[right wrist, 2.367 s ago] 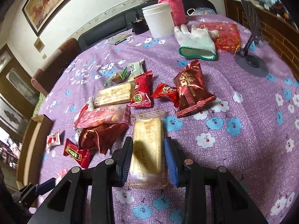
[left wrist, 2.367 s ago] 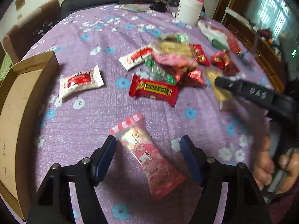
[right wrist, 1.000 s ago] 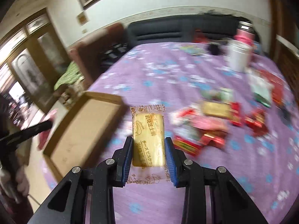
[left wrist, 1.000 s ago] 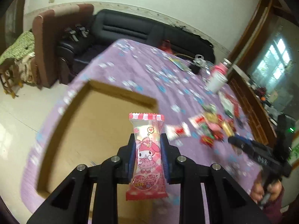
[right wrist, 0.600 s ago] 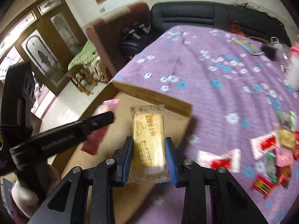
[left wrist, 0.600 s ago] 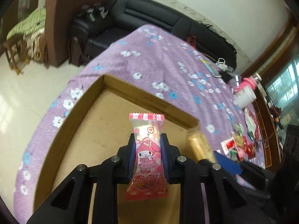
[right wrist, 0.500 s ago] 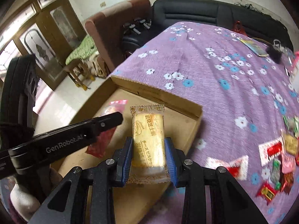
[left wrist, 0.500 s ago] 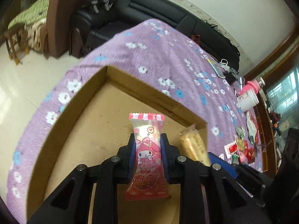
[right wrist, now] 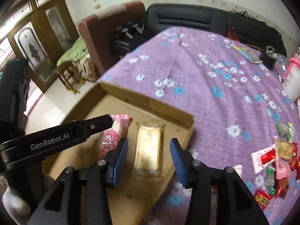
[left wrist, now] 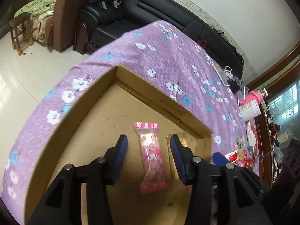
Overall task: Organize snacks
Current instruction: 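Carry both snacks to the cardboard box and open both tools to drop them, then grasp the red-white packet with left tool while right tool grasps red snack bar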
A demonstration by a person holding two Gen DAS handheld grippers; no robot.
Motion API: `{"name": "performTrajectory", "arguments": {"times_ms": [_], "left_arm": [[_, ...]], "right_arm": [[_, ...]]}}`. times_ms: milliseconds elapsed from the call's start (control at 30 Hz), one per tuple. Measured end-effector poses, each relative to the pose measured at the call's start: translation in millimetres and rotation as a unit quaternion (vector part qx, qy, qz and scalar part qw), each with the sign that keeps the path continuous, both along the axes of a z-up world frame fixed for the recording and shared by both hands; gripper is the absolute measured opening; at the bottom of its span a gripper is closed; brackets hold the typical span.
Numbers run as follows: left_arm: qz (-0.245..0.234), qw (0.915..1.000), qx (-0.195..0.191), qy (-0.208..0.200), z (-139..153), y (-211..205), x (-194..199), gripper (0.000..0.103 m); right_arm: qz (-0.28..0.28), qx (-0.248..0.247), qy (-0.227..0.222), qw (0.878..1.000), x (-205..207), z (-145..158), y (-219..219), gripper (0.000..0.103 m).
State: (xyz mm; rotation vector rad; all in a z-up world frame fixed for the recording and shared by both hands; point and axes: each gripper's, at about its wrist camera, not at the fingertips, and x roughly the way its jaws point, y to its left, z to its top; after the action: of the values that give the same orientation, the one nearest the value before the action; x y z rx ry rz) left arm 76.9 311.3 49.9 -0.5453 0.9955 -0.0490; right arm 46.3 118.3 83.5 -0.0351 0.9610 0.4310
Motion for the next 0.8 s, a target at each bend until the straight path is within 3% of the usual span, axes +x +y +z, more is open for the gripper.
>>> {"name": "performTrajectory", "arguments": {"times_ms": [67,133,233,500,667,800], "left_arm": [[0.001,0.9999,0.0,-0.013,14,-1,-12,0.049],[-0.005,0.9994,-0.006,-0.033,32,-7,-28,0.065],[-0.014,0.998,-0.014,-0.06,53,-22,-51,0.077],[-0.074,0.9951,-0.021,-0.062,60,-87,-82,0.081],[-0.124,0.9908,0.005,-0.054,52,-133,-86,0.081],[-0.148,0.988,0.017,-0.04,48,-156,-84,0.081]], "right_arm": [[-0.004,0.019,-0.01,1.0,-9,13,-19,0.051],[-0.016,0.031,-0.021,0.999,-21,23,-47,0.053],[-0.052,0.037,-0.035,0.997,-38,29,-97,0.058],[-0.165,0.065,-0.004,0.984,-74,2,-219,0.058],[-0.162,0.078,0.014,0.984,-76,-18,-230,0.058],[-0.107,0.062,-0.019,0.992,-64,-21,-207,0.058]]}}
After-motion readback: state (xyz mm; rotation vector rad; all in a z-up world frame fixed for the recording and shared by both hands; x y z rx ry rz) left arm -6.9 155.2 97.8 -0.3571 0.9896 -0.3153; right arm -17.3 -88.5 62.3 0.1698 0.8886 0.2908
